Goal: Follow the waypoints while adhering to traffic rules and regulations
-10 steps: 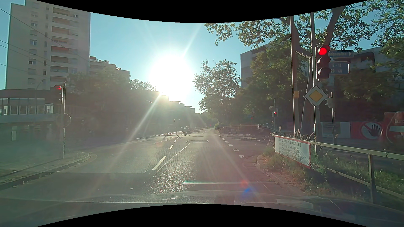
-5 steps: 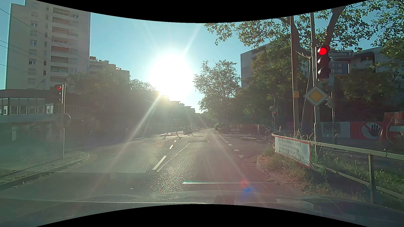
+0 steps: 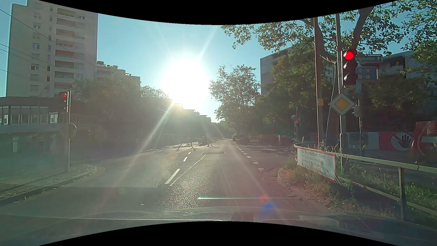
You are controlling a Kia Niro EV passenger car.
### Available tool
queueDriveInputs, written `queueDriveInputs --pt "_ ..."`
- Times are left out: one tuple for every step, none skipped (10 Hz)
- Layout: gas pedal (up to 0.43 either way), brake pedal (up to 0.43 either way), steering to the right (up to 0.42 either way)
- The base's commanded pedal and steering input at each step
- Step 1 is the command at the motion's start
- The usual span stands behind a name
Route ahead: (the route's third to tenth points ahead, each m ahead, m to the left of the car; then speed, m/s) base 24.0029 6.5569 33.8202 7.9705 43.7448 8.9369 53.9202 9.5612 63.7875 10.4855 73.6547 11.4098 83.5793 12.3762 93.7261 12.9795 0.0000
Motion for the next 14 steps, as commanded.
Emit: queueDriveInputs --pt "0.000 0.232 -0.001" --pt "0.000 0.232 -0.002" --pt "0.000 0.232 -0.002" --pt "0.000 0.232 -0.001" --pt "0.000 0.232 -0.002" --pt "0.000 0.232 -0.001" --pt "0.000 0.232 -0.001" --pt "0.000 0.232 -0.002" --pt "0.000 0.232 -0.001" --pt "0.000 0.232 -0.002" --pt "0.000 0.232 -0.001" --pt "0.000 0.232 -0.002" --pt "0.000 0.232 -0.002" --pt "0.000 0.232 -0.002"
